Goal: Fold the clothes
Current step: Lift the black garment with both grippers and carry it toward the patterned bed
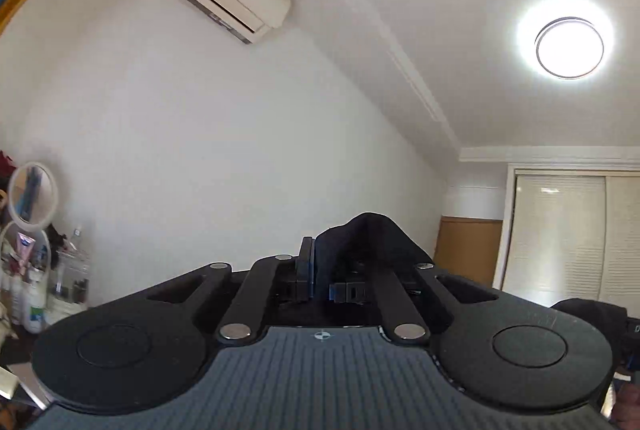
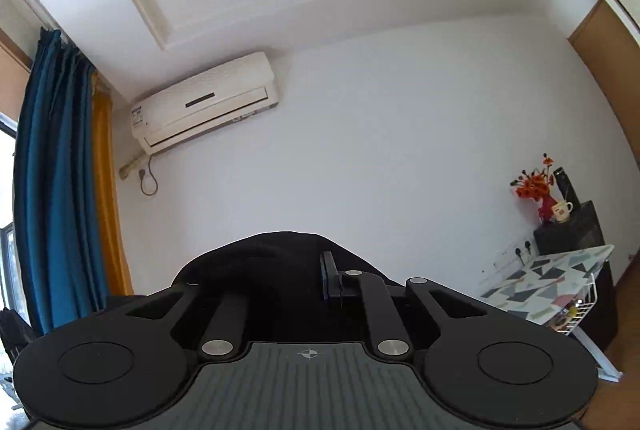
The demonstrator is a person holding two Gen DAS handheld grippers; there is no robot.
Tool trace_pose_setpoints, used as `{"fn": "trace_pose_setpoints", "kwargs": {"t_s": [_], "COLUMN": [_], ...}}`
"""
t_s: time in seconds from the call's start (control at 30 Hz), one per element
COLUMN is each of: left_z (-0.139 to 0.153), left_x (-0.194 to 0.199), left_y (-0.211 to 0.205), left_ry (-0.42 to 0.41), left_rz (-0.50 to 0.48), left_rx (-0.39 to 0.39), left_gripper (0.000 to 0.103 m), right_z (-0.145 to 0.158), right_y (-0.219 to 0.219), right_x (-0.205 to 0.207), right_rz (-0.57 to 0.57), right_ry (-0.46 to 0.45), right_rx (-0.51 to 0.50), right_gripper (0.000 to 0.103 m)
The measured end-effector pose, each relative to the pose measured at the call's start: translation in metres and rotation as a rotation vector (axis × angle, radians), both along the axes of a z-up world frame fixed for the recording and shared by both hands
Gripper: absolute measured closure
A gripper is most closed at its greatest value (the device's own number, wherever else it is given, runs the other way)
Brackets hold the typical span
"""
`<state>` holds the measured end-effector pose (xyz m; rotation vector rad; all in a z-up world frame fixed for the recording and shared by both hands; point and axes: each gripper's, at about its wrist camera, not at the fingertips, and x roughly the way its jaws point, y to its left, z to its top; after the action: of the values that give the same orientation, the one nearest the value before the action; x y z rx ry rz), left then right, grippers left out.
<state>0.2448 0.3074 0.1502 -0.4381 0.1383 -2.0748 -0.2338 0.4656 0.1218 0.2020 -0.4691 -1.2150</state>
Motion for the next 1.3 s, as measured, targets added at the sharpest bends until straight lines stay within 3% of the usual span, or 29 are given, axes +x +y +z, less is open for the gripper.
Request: {"fn": "trace_pose_setpoints", "kwargs": {"t_s": [0.27, 0.6, 0.7, 0.87, 0.97, 1.1, 1.2, 1.3], "left_z": [-0.006, -0.036, -0.043, -0.046, -0.032, -0.012, 0.001, 0.011], "left_x": [-0.093, -0.171, -0.184, -0.2, -0.208, -0.227, -0.249, -0.257], "left_y": [-0.022, -0.096, -0.13, -0.198, -0.249, -0.303, -0.331, -0.353], "left_ry": [0.021, 0.076, 0.104, 0.101, 0.102, 0.084, 0.078, 0.081], "left_rz": [-0.157, -0.192, -0.176, -0.1, -0.045, 0.003, 0.009, -0.006], "left_rx": [0.015, 0.053, 0.059, 0.035, 0.022, -0.085, -0.133, -0.133], "left_gripper": [0.097, 0.097, 0.097, 0.097, 0.097, 0.097, 0.097, 0.097], "right_z": [0.006, 0.016, 0.01, 0.002, 0.009, 0.019, 0.025, 0.03], "right_y": [0.017, -0.023, -0.055, -0.142, -0.207, -0.276, -0.321, -0.357], "right_x": [-0.072, -0.127, -0.15, -0.198, -0.227, -0.253, -0.27, -0.283], "right_rz": [-0.054, -0.194, -0.243, -0.274, -0.294, -0.319, -0.335, -0.346], "right_ry": [0.063, 0.094, 0.09, -0.002, -0.045, -0.052, -0.055, -0.055], "right_rx": [0.027, 0.048, 0.07, 0.088, 0.1, 0.07, 0.038, 0.013], "right_gripper": [0.091, 0.091, 0.091, 0.091, 0.091, 0.091, 0.091, 0.091]}}
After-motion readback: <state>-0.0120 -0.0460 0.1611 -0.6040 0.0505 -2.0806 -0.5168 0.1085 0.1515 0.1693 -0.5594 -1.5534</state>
